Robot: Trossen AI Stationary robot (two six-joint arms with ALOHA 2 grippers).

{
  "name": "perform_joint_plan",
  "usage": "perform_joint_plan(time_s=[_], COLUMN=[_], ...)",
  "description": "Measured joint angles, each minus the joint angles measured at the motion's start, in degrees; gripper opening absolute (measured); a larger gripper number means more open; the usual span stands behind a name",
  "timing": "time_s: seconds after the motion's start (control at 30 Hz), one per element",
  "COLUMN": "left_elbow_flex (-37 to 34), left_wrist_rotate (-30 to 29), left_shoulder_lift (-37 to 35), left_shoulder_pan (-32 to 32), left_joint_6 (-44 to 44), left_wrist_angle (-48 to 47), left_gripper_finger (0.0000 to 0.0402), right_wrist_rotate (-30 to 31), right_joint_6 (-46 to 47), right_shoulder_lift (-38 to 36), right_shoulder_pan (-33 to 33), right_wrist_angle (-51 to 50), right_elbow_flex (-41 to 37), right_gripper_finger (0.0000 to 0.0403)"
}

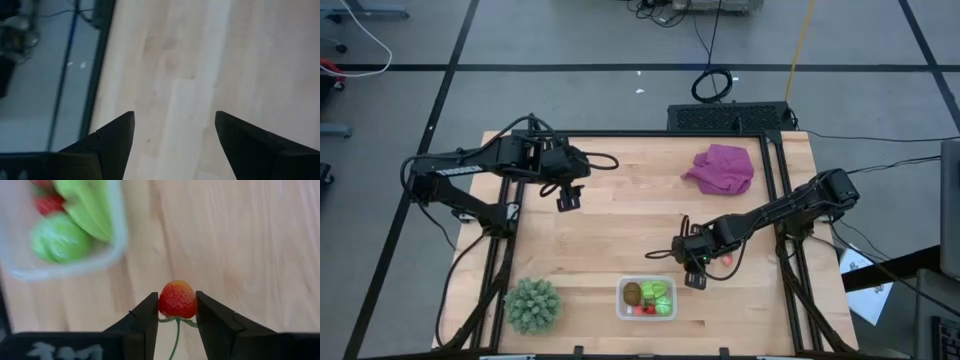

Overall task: Pick and placing Produce into tupperware
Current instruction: Put the left red strawberry into the transparent bin

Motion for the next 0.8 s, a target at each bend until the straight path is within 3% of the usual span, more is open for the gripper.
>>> perform_joint_plan(time_s=[0.33, 0.8], left_elbow_flex=[0.0, 0.0], left_wrist_rotate=[-2.03, -2.03], left_shoulder_lift=[0.0, 0.0], left_shoulder_pan=[1.43, 1.51], left_joint_6=[0.09, 1.14], left_wrist_angle=[-1.33, -1.38], left_gripper_finger=[0.028, 0.028], right_wrist_rotate=[-1.64, -2.62], right_joint_6=[0.11, 2.9], right_shoulder_lift=[-0.07, 1.86], right_shoulder_pan=[1.01, 3.78], right_wrist_angle=[11.15, 19.04], right_elbow_flex=[2.85, 2.85], right_gripper_finger=[0.0111, 0.0112])
